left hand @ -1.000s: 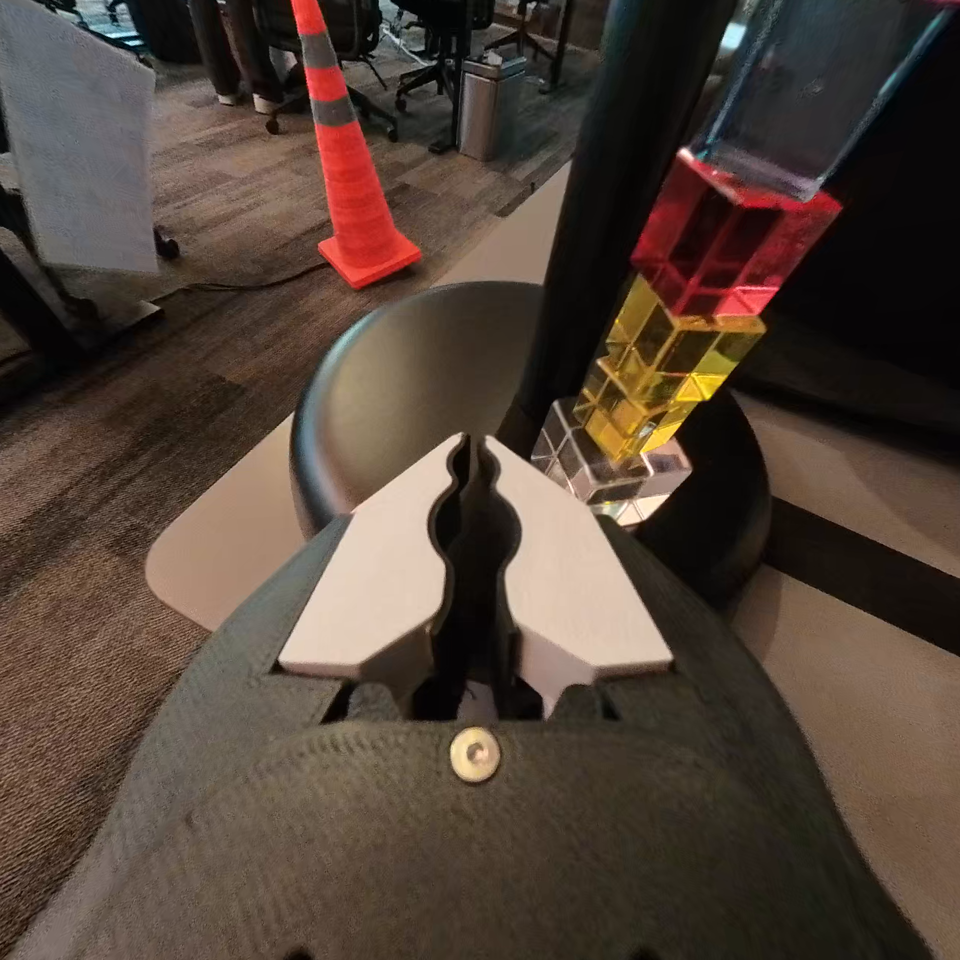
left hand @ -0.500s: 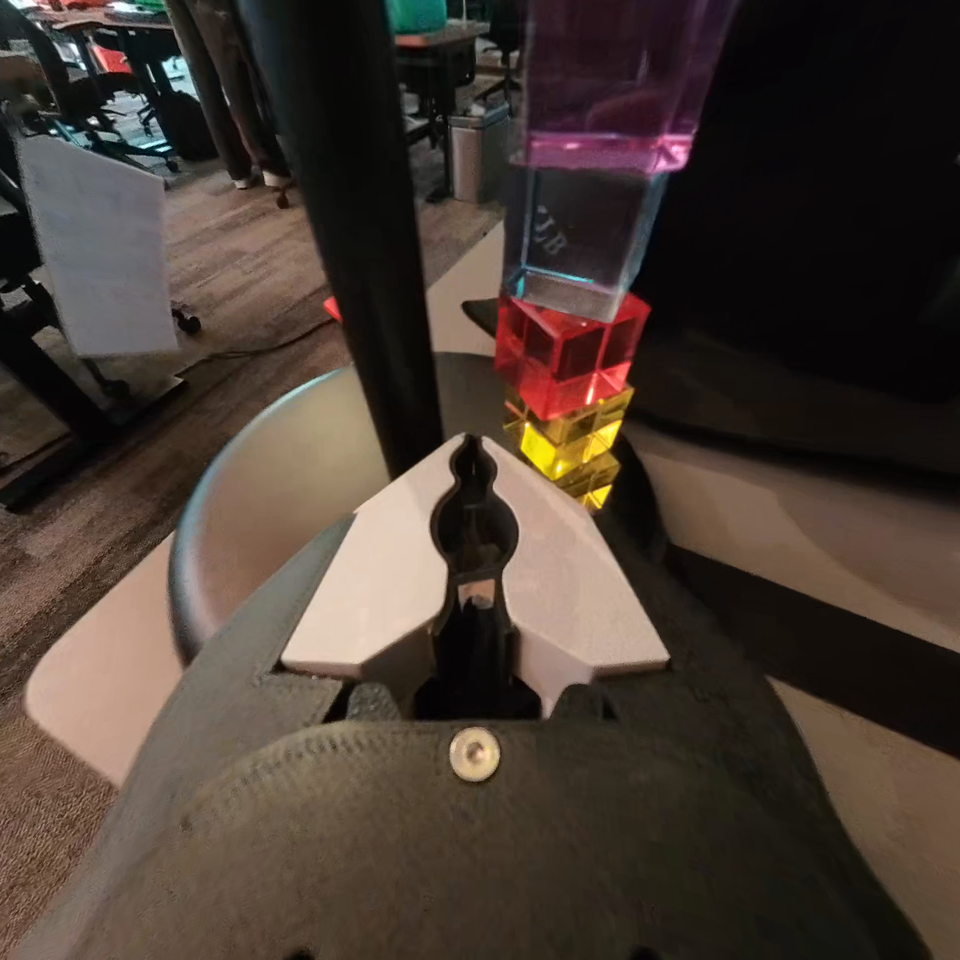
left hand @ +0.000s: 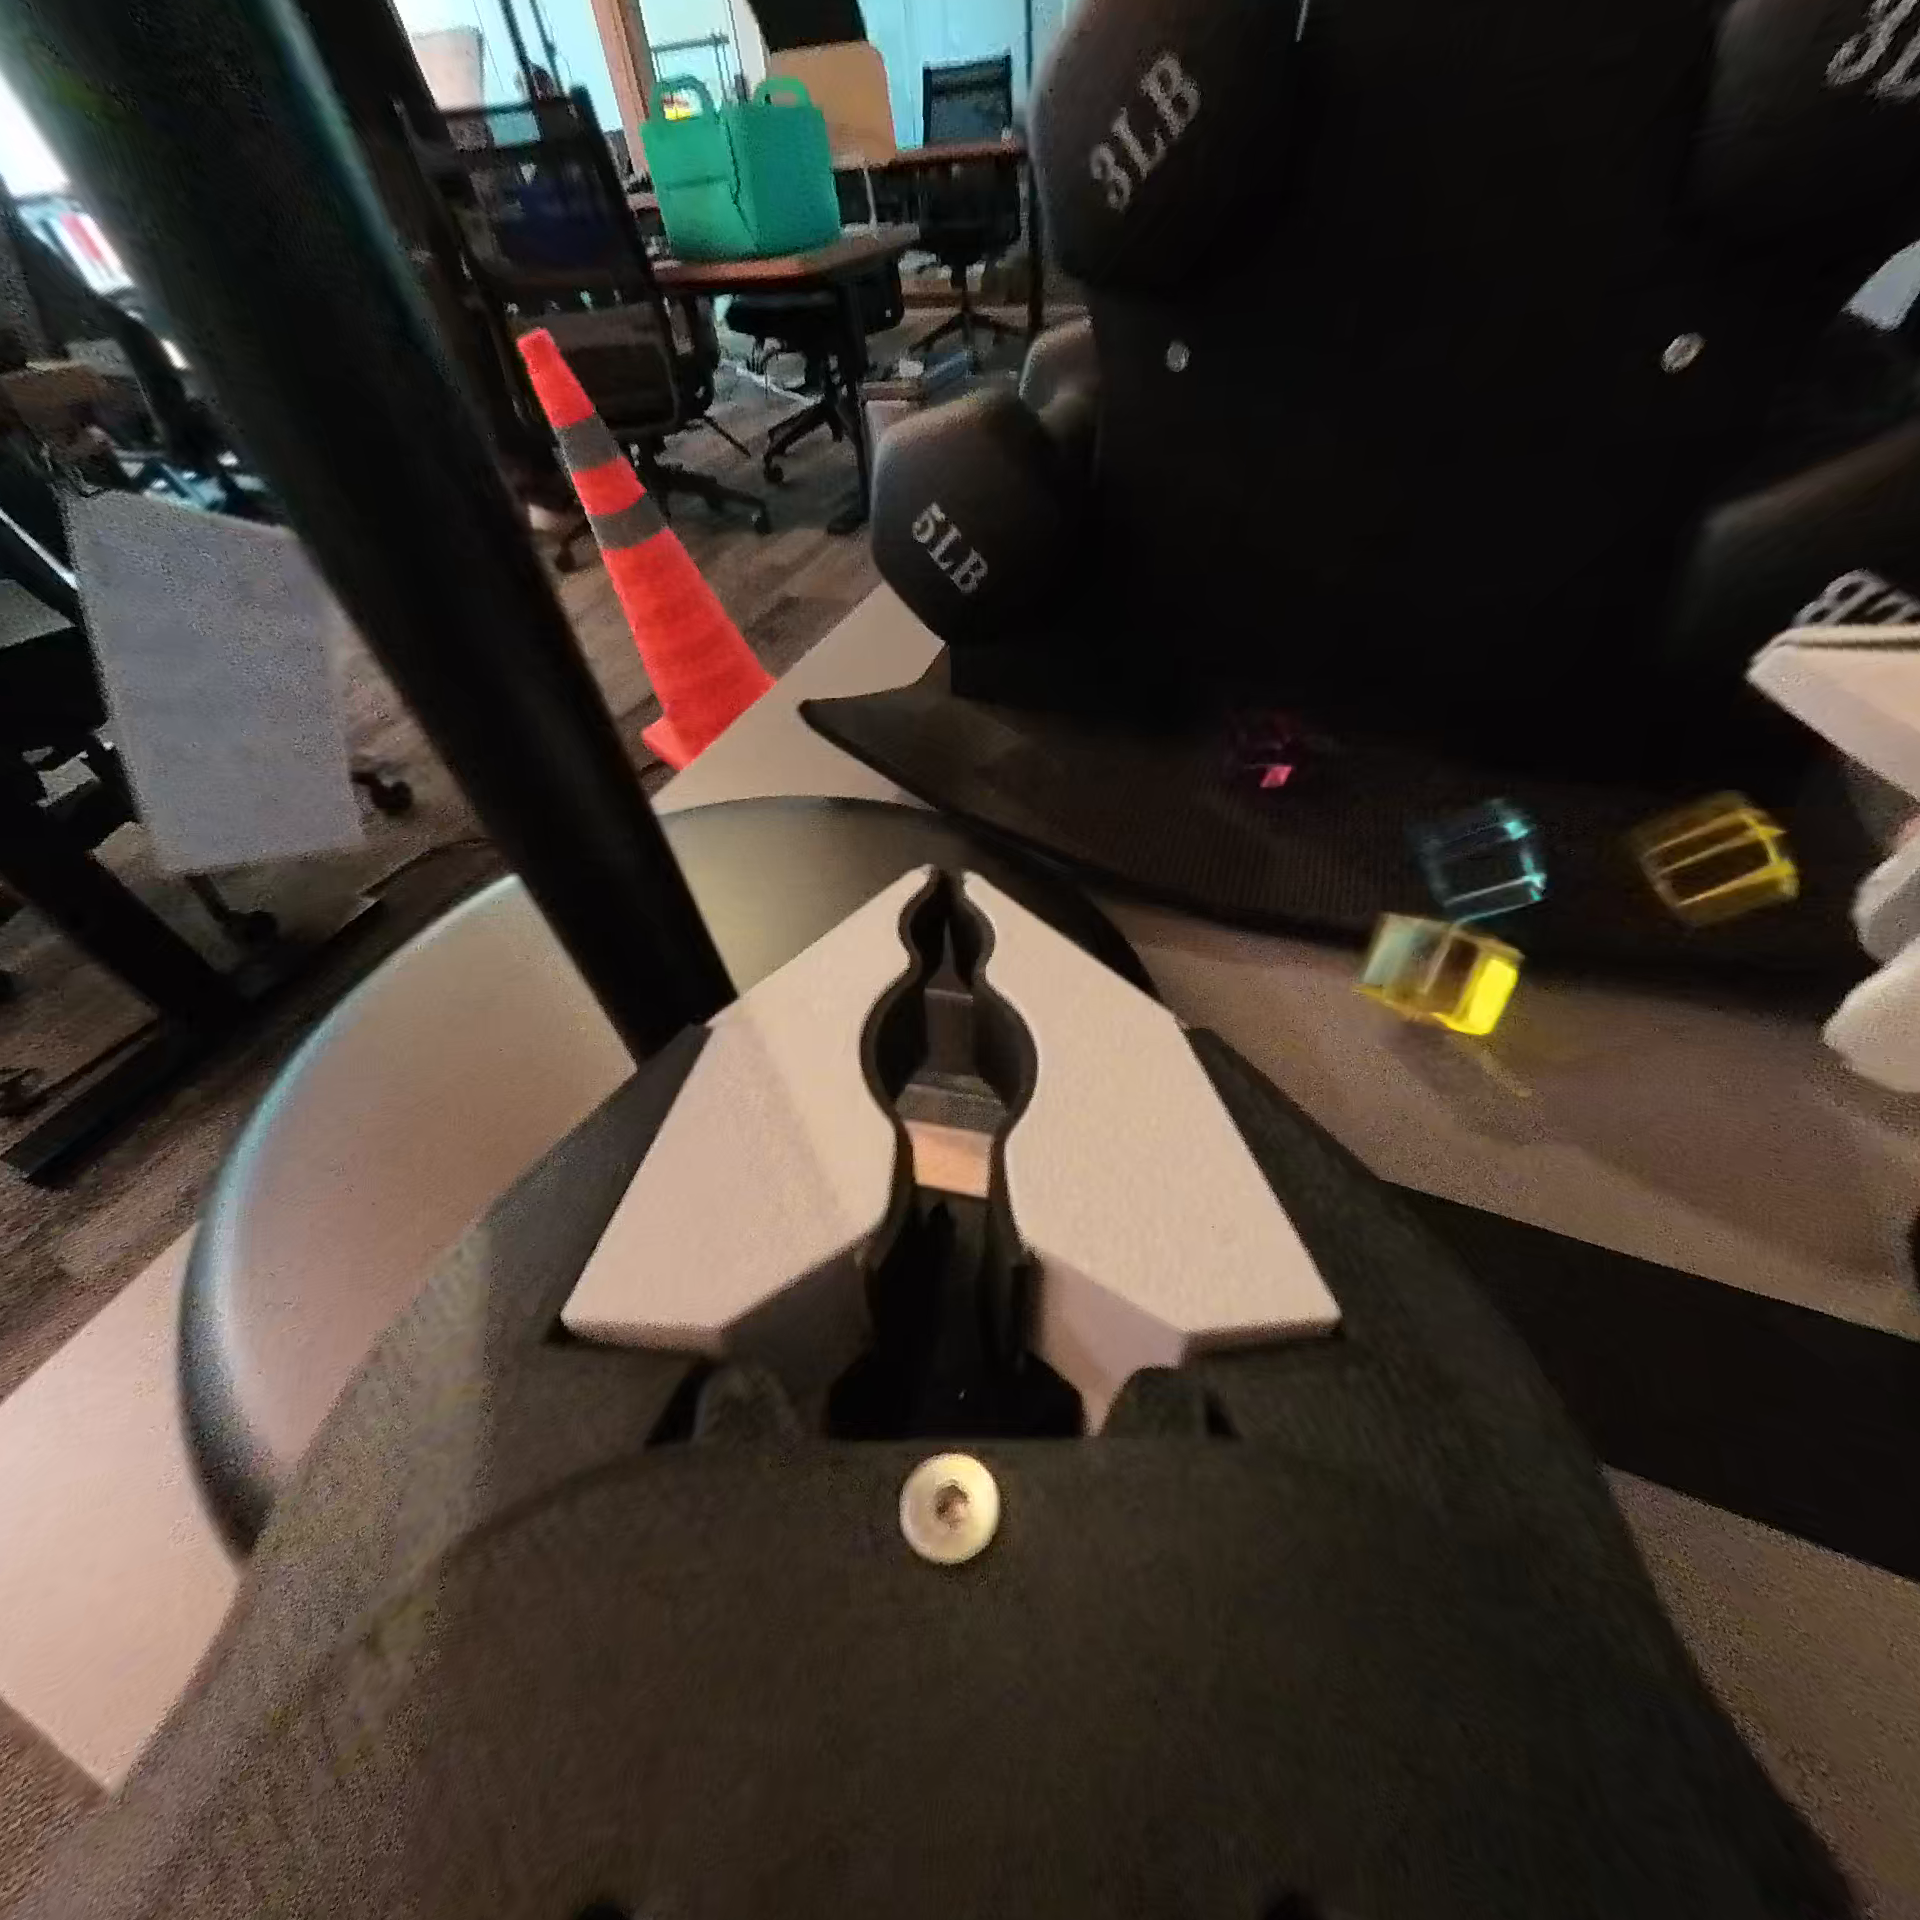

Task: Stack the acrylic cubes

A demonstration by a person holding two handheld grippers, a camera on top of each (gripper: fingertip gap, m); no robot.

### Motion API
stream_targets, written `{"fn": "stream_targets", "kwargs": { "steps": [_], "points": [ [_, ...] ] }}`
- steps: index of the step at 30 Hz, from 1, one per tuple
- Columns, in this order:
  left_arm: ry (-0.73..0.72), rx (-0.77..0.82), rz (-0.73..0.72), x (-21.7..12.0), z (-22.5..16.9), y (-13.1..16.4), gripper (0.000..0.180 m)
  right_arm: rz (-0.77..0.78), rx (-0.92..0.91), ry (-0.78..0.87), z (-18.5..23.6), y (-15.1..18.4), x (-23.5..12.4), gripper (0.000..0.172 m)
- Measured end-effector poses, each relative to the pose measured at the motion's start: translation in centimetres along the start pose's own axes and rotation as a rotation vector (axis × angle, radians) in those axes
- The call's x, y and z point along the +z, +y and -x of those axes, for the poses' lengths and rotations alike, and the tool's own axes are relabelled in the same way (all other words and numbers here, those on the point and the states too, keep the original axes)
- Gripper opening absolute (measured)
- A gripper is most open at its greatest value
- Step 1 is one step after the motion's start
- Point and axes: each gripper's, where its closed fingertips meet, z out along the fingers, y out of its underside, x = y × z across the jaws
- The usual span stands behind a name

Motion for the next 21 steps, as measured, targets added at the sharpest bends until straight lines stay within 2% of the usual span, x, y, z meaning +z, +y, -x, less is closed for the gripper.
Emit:
{"fn": "stream_targets", "kwargs": {
  "steps": [4, 8, 11, 13, 18, 21],
  "points": [
    [-0.031, -0.087, -0.131, -2.4, 2.7, -1.0, 0.004, -0.021, 0.04, -0.02, 0.0, -0.2, 0.0, 0.0],
    [-0.062, -0.163, -0.234, -2.8, 3.5, -1.2, 0.008, -0.023, 0.048, -0.037, 0.4, -0.2, 0.0, 0.0],
    [-0.073, -0.104, -0.246, -2.7, 2.4, -1.3, 0.009, -0.024, 0.049, -0.041, 0.5, -0.2, 0.0, 0.0],
    [-0.093, -0.061, -0.301, -3.6, 2.4, -2.3, 0.008, -0.026, 0.062, -0.044, 0.3, -0.2, 0.0, 0.0],
    [0.023, -0.067, -0.4, -8.6, 3.4, -3.9, 0.025, -0.021, 0.105, -0.048, 0.0, 0.1, 0.1, 0.0],
    [0.056, -0.052, -0.422, -12.9, 4.7, -1.6, 0.031, -0.014, 0.098, -0.059, 0.3, 0.2, 0.2, 0.0]
  ]
}}
